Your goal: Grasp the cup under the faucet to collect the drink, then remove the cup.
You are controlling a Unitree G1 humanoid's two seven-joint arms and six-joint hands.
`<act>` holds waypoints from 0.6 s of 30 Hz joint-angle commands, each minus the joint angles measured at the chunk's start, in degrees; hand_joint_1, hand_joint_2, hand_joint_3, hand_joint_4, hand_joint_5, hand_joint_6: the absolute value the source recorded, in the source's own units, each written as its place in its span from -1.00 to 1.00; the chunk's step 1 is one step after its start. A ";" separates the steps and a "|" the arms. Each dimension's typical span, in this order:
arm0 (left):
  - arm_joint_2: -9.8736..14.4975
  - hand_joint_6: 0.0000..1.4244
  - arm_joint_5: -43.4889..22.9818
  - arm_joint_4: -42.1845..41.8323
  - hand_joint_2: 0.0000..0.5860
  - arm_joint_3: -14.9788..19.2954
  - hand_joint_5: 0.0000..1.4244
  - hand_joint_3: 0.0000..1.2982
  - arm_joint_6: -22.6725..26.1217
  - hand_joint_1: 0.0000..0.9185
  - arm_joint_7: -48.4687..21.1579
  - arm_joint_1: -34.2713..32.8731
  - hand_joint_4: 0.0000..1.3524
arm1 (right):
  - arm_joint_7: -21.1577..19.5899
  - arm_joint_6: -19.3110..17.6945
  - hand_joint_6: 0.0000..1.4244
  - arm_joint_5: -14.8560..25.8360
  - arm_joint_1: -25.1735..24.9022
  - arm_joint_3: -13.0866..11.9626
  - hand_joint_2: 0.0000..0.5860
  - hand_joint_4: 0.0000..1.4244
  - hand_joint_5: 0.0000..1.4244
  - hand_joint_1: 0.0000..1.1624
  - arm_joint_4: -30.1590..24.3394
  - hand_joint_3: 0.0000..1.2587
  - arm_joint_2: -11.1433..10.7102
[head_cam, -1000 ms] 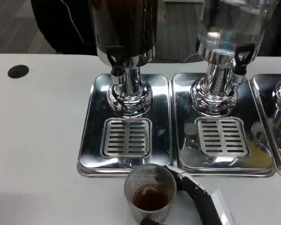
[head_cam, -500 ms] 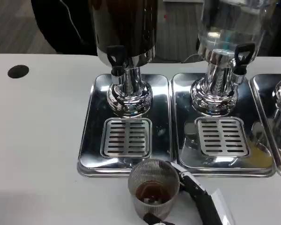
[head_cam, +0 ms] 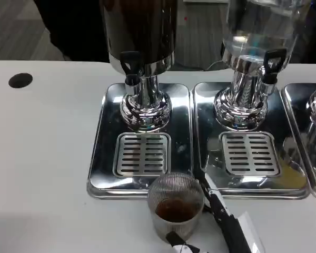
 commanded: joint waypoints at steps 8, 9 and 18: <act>0.19 -1.00 -0.59 0.27 -0.93 -0.66 -1.00 -1.00 0.73 -1.00 -0.93 -0.90 -1.00 | 3.09 -0.75 -0.62 3.36 0.01 -0.67 -0.26 -1.00 -0.91 0.46 -0.83 -0.96 -1.23; 0.19 -1.00 -0.57 0.28 -0.93 -0.69 -1.00 -1.00 0.76 -1.00 -0.94 -0.96 -1.00 | 3.38 -0.84 -0.62 3.66 0.22 -0.79 -0.26 -1.00 -0.91 0.45 -1.06 -0.96 -1.40; 0.16 -1.00 0.02 1.29 -0.93 -1.97 -1.00 -1.00 1.10 -1.00 -0.99 -2.42 -1.00 | 6.61 -1.19 -0.66 6.67 4.99 -3.10 -0.26 -1.00 -0.91 0.45 -7.32 -0.95 -4.49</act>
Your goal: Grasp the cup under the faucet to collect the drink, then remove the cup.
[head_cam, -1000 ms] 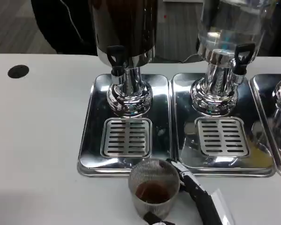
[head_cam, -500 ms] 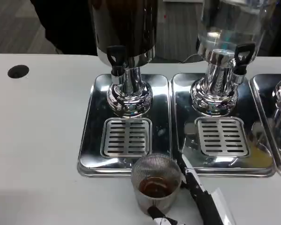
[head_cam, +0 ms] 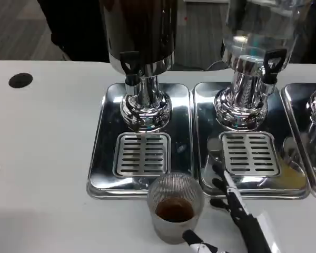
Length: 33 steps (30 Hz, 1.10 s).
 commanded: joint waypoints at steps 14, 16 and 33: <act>0.42 -1.00 -0.78 1.97 -0.93 -1.36 -1.00 -1.00 0.48 -1.00 -0.21 -1.71 -1.00 | 4.07 0.75 -0.71 4.92 4.29 -7.97 -0.21 -0.95 -0.92 0.42 -5.73 -0.87 -4.94; 0.43 -1.00 -0.92 2.53 -0.93 -1.26 -1.00 -1.00 0.34 -1.00 0.00 -1.99 -1.00 | 4.36 1.91 -0.72 4.88 3.62 -9.31 -0.20 -0.93 -0.91 0.43 -6.39 -0.86 -5.87; -0.71 -1.00 -1.87 9.12 -0.93 -1.07 -1.00 -1.00 -1.36 -1.00 4.01 -3.63 -1.00 | -3.01 21.57 -0.74 -14.41 3.28 -16.68 0.40 -0.63 -0.73 0.17 -21.52 -0.48 -14.17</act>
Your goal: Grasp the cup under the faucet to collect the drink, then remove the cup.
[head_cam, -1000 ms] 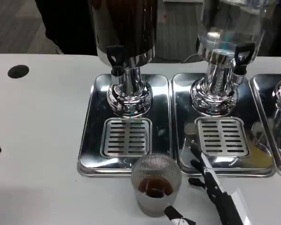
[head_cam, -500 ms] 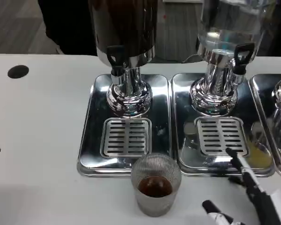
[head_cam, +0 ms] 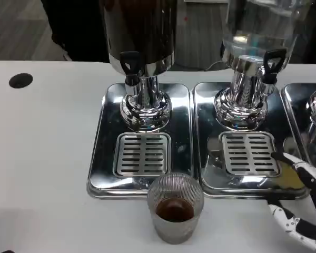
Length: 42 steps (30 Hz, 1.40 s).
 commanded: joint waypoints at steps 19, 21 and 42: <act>0.01 -1.00 3.86 8.79 -0.93 -4.43 -1.00 -1.00 1.37 -1.00 7.40 -3.72 -1.00 | -4.80 25.71 -1.00 -14.90 5.88 -1.55 0.95 -0.74 -0.92 -0.06 -19.53 -0.49 -2.40; -0.44 -1.00 3.53 7.92 -0.92 -4.65 -1.00 -1.00 1.86 -1.00 7.50 -3.47 -1.00 | -4.92 25.75 -1.00 -14.06 6.25 -1.55 0.96 -0.74 -0.92 -0.06 -19.63 -0.50 -2.30; -6.93 -1.00 2.72 1.32 -0.80 -6.52 -1.00 -1.00 1.62 -1.00 9.21 1.10 -1.00 | -5.71 24.11 -1.00 -8.90 9.58 -2.22 0.94 -0.73 -0.86 0.00 -21.28 -0.51 -2.14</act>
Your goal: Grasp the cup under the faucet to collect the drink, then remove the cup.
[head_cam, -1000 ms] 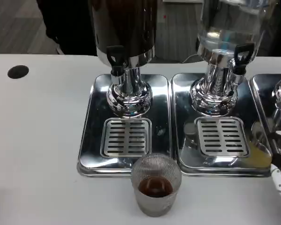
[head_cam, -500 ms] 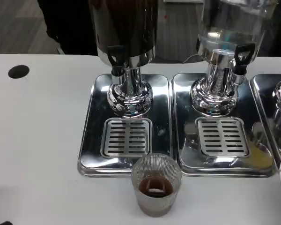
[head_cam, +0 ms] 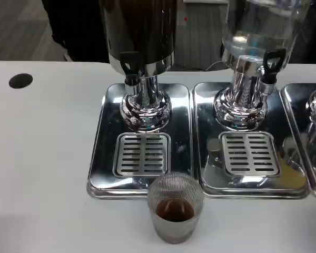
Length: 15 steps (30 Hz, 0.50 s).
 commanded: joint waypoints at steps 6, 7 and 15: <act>-0.86 -1.00 0.33 -0.59 -0.80 -1.66 -1.00 -1.00 -0.82 -1.00 1.41 0.91 -1.00 | -0.73 -0.57 -1.00 0.90 1.53 -0.74 0.94 -0.73 -0.86 0.01 -1.05 -0.51 0.25; -0.97 -1.00 0.16 -0.46 -0.79 -1.79 -1.00 -1.00 -0.97 -1.00 1.50 0.99 -1.00 | -0.87 -0.68 -1.00 1.02 1.74 -0.81 0.94 -0.73 -0.86 0.01 -1.07 -0.51 0.30; -1.13 -1.00 0.45 -0.69 -0.79 -1.64 -1.00 -1.00 -1.61 -1.00 2.06 1.47 -1.00 | -1.00 -0.95 -1.00 1.11 2.13 -1.14 0.93 -0.72 -0.86 0.02 -1.77 -0.51 0.37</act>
